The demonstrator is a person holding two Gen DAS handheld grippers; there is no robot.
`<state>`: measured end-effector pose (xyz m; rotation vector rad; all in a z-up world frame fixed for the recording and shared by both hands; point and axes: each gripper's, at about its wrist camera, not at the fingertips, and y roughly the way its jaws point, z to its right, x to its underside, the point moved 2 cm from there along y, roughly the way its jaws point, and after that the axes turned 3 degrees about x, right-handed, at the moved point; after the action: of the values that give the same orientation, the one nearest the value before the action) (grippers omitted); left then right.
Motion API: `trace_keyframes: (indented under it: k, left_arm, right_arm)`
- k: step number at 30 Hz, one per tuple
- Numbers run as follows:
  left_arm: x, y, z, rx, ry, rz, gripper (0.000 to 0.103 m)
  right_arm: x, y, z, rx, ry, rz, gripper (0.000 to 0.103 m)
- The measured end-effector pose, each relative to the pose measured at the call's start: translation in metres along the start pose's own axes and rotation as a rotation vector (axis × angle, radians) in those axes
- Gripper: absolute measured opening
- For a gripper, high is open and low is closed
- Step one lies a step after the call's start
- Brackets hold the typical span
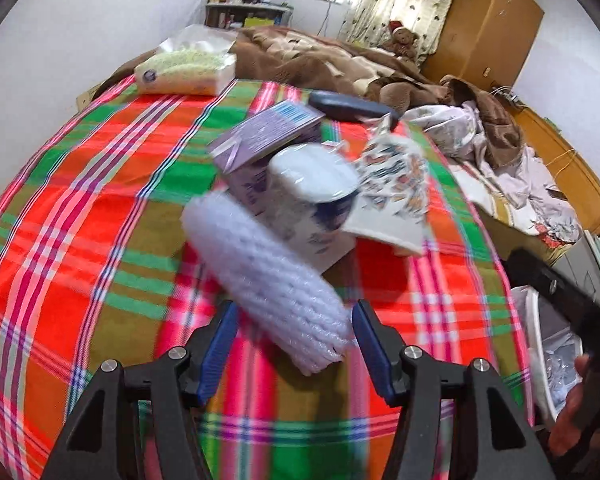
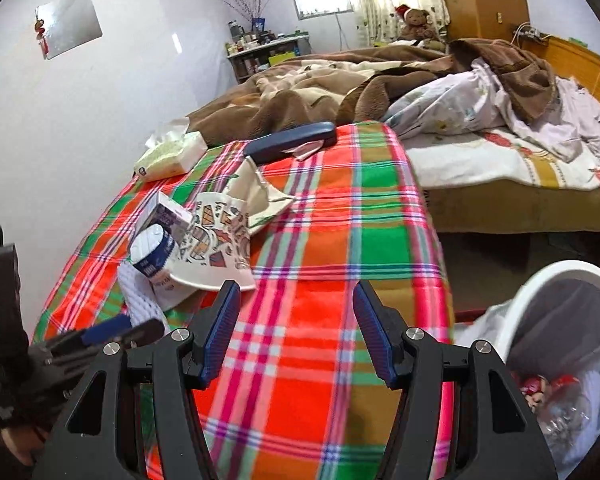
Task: Collect trash
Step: 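Grasp a white foam mesh sleeve with the left tool while the right tool grasps the patterned paper cup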
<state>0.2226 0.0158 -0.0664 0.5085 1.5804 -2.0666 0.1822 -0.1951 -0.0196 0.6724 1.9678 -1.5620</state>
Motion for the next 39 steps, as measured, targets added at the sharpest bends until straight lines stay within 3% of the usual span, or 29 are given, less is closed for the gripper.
trace_keyframes:
  k: [15,22,32,35,39]
  left_arm:
    - [0.002,-0.024,-0.053,-0.056,-0.008,0.014,0.059]
    - [-0.013,-0.024,-0.075,0.018,-0.118,0.058,0.059]
    - [-0.03,-0.025,-0.077,0.051,-0.134,0.099,0.059]
    - [-0.035,-0.021,-0.08,0.055,-0.154,0.093,0.059]
    - [-0.043,-0.008,-0.08,0.05,-0.151,0.075,0.059]
  right_arm:
    - [-0.009,0.035,-0.042,-0.118,-0.02,-0.049,0.06]
    - [-0.015,0.05,-0.057,-0.102,-0.048,-0.064,0.06]
    - [-0.021,0.067,-0.058,-0.074,-0.042,-0.079,0.06]
    - [-0.022,0.068,-0.059,-0.081,-0.034,-0.074,0.05]
    - [-0.021,0.07,-0.06,-0.092,-0.032,-0.075,0.048]
